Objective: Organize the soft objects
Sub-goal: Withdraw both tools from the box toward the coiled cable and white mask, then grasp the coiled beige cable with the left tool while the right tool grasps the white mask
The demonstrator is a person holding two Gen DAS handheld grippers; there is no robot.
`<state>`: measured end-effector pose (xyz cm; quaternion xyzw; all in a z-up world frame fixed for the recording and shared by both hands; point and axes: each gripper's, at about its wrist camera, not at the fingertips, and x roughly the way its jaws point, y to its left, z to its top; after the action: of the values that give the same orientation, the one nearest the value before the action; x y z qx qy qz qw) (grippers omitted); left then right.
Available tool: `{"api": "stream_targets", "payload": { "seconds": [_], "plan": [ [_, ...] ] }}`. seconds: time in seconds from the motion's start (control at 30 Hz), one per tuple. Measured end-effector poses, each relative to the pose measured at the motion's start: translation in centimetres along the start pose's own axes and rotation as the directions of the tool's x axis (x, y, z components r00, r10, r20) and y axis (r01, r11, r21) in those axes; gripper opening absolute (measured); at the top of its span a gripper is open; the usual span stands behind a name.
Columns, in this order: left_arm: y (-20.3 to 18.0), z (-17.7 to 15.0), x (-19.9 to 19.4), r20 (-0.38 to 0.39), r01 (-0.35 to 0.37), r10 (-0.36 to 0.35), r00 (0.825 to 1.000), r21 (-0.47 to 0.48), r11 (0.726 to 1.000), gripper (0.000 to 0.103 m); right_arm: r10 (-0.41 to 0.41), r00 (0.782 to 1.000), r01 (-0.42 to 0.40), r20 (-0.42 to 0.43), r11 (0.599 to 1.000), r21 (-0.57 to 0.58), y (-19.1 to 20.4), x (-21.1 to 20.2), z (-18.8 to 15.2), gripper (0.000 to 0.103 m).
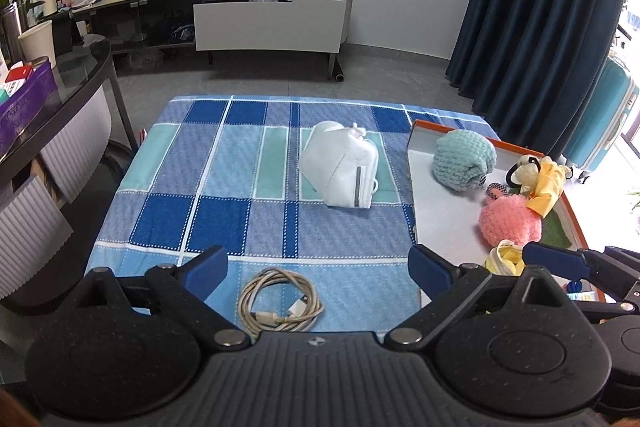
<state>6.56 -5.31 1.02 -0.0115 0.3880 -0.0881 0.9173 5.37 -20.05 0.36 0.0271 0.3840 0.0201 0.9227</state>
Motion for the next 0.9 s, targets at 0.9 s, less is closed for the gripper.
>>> {"api": "stream_targets", "payload": {
  "seconds": [0.9],
  "plan": [
    [3.2, -4.8, 5.2, -0.066, 0.018, -0.015, 0.998, 0.052, 0.998, 0.102, 0.007, 0.997, -0.007, -0.078, 1.000, 0.011, -0.4, 2.4, -1.6, 0.076]
  ]
}}
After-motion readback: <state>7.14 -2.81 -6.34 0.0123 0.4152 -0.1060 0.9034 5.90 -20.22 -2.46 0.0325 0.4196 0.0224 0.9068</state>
